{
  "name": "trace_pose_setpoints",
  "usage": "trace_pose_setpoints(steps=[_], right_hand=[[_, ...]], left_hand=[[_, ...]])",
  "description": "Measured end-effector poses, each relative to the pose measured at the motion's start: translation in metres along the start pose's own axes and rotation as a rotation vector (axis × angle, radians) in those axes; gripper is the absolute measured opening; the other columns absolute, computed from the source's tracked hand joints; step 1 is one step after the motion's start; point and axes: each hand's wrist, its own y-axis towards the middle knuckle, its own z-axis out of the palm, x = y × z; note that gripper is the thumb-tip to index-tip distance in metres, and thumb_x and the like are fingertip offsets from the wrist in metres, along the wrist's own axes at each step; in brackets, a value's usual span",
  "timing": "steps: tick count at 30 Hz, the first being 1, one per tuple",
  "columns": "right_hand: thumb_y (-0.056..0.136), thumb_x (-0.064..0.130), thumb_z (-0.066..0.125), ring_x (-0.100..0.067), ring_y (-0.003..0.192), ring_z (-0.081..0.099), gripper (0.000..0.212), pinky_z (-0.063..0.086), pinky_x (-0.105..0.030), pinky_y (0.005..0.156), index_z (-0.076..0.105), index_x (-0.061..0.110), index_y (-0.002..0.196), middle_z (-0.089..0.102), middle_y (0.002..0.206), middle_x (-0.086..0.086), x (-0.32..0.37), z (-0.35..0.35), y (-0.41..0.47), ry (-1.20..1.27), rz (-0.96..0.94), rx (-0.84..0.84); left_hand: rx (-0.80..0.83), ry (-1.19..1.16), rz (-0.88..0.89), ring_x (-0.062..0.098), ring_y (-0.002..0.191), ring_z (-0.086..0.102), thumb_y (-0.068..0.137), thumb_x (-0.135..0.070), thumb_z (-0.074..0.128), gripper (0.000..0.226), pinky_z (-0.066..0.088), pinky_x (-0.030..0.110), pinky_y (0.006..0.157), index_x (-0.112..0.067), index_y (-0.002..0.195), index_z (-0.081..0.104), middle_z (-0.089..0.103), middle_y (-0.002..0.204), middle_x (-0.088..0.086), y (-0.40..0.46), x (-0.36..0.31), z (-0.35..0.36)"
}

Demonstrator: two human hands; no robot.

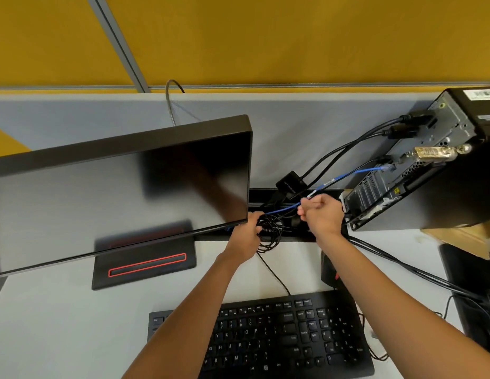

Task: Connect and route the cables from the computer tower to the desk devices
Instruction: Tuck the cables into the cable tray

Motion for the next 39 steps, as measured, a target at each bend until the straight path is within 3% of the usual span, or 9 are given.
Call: trace_pose_setpoints(steps=[4,7,11,16,22,28,32,36,39], right_hand=[[0.083,0.011,0.072,-0.014,0.073,0.065,0.031,0.054,-0.032,0.071,0.046,0.013,0.1,0.065,0.078,0.0,-0.015,-0.002,-0.027,-0.475,-0.244,0.095],[0.079,0.012,0.077,-0.012,0.084,0.062,0.047,0.053,-0.027,0.075,0.044,0.016,0.112,0.062,0.091,0.002,-0.034,-0.003,-0.036,-0.495,-0.212,0.25],[0.073,0.01,0.082,-0.008,0.076,0.061,0.035,0.041,-0.006,0.06,0.059,0.019,0.099,0.064,0.078,0.007,-0.039,-0.003,-0.027,-0.522,-0.153,0.496],[0.077,0.002,0.076,0.001,0.083,0.061,0.029,0.044,-0.009,0.073,0.069,0.015,0.101,0.068,0.089,0.005,-0.041,0.002,-0.006,-0.521,-0.289,0.598],[0.082,0.016,0.074,-0.016,0.084,0.066,0.017,0.055,-0.037,0.08,0.074,0.014,0.099,0.072,0.087,-0.002,-0.047,0.033,0.011,-0.708,-0.409,0.508],[0.087,0.005,0.065,-0.02,0.089,0.065,0.023,0.055,-0.035,0.082,0.071,0.014,0.107,0.07,0.093,-0.006,-0.058,0.037,-0.005,-0.667,-0.443,0.331],[0.09,0.007,0.059,-0.028,0.09,0.064,0.014,0.056,-0.04,0.078,0.069,0.008,0.1,0.066,0.093,-0.013,-0.043,0.039,-0.005,-0.839,-0.327,0.412],[0.089,0.008,0.057,-0.03,0.097,0.062,0.019,0.054,-0.037,0.079,0.067,0.01,0.105,0.063,0.103,-0.012,-0.03,0.025,-0.009,-0.964,-0.248,0.42],[0.092,0.009,0.06,-0.025,0.097,0.063,0.014,0.055,-0.035,0.077,0.066,0.01,0.104,0.066,0.099,-0.008,-0.024,0.012,-0.021,-0.99,-0.556,0.265]], left_hand=[[0.007,-0.009,-0.052,0.006,0.101,0.045,0.088,0.013,0.038,0.061,0.033,0.008,0.08,-0.019,0.14,0.04,0.045,0.133,0.005,0.011,-0.008,0.008],[-0.035,-0.044,0.016,0.002,0.101,0.04,0.089,0.015,0.037,0.057,0.029,-0.005,0.082,-0.014,0.137,0.046,0.045,0.131,-0.001,0.013,-0.012,0.007],[-0.191,-0.138,0.254,0.001,0.092,0.053,0.084,0.022,0.043,0.04,0.039,0.002,0.084,0.002,0.114,0.061,0.058,0.106,0.009,0.012,-0.032,0.007],[-0.202,-0.107,0.335,-0.01,0.096,0.05,0.087,0.014,0.048,0.031,0.038,0.007,0.088,0.005,0.115,0.059,0.054,0.104,0.002,0.008,-0.006,0.0],[-0.135,0.045,0.333,0.017,0.108,0.052,0.095,0.002,0.046,0.037,0.033,0.011,0.098,-0.006,0.13,0.051,0.055,0.118,0.008,0.001,0.02,-0.008],[-0.133,0.087,0.367,0.012,0.104,0.054,0.088,0.014,0.05,0.045,0.034,0.0,0.093,-0.007,0.128,0.053,0.055,0.117,0.007,-0.003,0.015,-0.005],[-0.061,0.097,0.235,0.017,0.115,0.054,0.089,0.012,0.047,0.051,0.031,-0.003,0.089,-0.009,0.135,0.049,0.052,0.128,0.006,0.004,0.015,-0.003],[-0.027,0.333,0.102,0.019,0.112,0.055,0.088,0.008,0.048,0.056,0.045,0.021,0.088,-0.015,0.138,0.045,0.051,0.128,0.004,0.016,0.004,0.005],[-0.06,0.551,0.145,0.023,0.104,0.058,0.088,0.005,0.051,0.049,0.051,0.032,0.082,-0.014,0.133,0.05,0.056,0.121,0.006,0.018,-0.005,0.01]])
